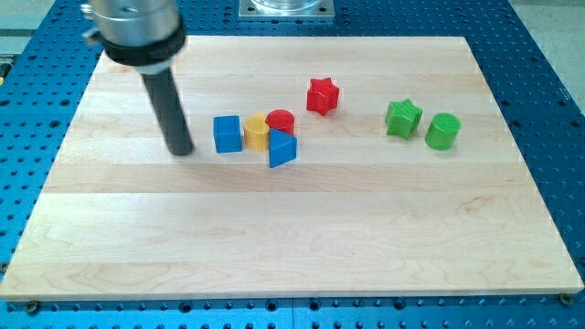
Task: Place the cube bottom of the hexagon
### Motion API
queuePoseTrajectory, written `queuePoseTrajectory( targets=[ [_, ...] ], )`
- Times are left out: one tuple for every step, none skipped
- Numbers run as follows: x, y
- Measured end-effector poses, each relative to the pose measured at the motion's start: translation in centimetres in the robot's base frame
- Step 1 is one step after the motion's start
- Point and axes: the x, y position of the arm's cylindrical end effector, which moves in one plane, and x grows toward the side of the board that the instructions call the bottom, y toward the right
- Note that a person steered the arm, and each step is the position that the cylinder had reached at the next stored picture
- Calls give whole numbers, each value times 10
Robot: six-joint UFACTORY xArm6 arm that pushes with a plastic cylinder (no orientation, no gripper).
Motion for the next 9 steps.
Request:
queuePoseTrajectory(
  targets=[
    [1, 1],
    [2, 1],
    [12, 1],
    [11, 5],
    [9, 11],
    [38, 38],
    [23, 64],
    [-13, 57],
    [-58, 18]
  ],
)
